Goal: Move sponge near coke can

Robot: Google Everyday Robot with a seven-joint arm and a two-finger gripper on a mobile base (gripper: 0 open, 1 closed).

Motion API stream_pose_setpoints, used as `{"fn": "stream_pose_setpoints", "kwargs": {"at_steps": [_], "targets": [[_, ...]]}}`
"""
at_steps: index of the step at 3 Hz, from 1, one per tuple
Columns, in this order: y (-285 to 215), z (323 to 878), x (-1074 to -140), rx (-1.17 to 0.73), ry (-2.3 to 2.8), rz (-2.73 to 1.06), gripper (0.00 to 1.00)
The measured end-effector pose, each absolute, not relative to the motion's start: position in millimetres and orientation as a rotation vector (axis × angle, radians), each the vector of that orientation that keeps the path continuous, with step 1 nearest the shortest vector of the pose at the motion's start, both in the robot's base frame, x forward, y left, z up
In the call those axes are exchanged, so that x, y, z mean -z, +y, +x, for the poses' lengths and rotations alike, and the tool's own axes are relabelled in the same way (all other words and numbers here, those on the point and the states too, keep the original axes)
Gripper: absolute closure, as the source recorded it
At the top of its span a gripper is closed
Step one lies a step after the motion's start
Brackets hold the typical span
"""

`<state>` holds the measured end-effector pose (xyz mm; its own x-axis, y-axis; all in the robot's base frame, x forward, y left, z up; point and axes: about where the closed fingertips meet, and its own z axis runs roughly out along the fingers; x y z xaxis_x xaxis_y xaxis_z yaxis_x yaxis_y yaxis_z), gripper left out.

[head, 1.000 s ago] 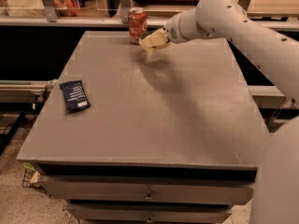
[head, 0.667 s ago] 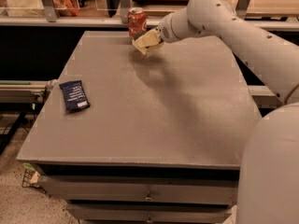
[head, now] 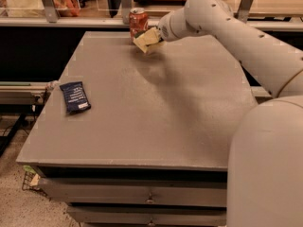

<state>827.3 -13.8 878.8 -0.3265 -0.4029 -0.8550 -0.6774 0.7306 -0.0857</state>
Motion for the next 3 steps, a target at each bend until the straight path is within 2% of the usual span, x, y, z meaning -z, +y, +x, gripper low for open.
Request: {"fn": "stream_pose_setpoints", "kwargs": {"at_steps": [1,2,3], "targets": [[-15,832,-876,-0.352,1.968,-0.812,0.10],[-17,832,-875,-0.351,1.973,-0.810,0.00],[-27,824,-876,-0.353,1.981,-0.808,0.00]]}}
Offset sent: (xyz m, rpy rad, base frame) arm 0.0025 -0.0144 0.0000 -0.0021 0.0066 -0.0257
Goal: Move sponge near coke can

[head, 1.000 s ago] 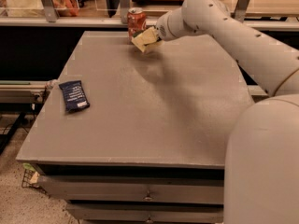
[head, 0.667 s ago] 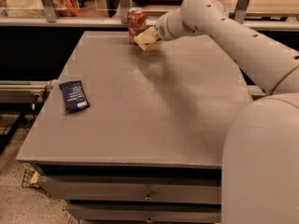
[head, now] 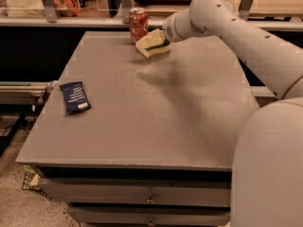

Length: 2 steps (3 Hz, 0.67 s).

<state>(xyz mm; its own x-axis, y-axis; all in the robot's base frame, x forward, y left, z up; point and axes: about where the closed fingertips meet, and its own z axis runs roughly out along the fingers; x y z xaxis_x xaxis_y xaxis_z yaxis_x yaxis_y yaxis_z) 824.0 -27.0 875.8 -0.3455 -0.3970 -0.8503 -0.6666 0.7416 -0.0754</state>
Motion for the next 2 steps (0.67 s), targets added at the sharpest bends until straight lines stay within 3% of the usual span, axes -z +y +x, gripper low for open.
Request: {"fn": "stream_pose_setpoints", "kwargs": {"at_steps": [2], "targets": [[-92,781,-904,-0.456,1.937,-0.744,0.00]]}}
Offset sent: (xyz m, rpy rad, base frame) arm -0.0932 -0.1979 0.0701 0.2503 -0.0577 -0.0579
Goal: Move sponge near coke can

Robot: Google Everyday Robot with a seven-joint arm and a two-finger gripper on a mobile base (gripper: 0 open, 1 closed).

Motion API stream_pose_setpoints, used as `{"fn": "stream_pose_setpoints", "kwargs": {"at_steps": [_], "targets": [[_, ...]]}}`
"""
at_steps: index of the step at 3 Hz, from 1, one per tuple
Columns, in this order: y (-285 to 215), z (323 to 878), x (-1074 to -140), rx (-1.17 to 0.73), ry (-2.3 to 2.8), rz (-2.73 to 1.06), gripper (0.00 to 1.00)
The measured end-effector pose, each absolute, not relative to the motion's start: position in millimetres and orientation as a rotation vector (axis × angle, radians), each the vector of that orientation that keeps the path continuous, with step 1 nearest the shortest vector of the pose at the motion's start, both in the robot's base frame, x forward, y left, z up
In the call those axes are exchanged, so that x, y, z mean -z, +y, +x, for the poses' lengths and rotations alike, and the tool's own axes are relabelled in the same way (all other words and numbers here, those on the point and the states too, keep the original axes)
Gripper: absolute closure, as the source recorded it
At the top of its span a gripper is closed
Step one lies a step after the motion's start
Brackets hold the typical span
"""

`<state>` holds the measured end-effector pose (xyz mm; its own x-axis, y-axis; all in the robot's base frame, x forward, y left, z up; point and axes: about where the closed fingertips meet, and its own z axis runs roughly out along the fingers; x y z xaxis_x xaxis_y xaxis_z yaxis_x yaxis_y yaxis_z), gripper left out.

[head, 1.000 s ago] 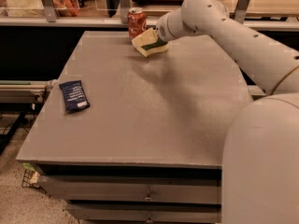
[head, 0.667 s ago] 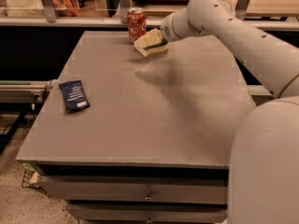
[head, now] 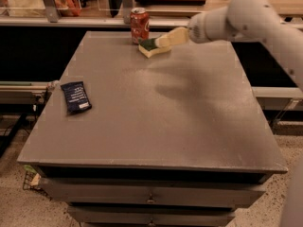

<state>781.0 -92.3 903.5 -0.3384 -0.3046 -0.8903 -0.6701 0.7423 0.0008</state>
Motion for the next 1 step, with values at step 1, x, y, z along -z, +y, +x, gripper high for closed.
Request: {"fn": "stream_pose_setpoints", "kwargs": {"at_steps": [1], "targets": [[-174.1,747.3,-935.7,-0.487,1.889,-0.640,0.00]]}}
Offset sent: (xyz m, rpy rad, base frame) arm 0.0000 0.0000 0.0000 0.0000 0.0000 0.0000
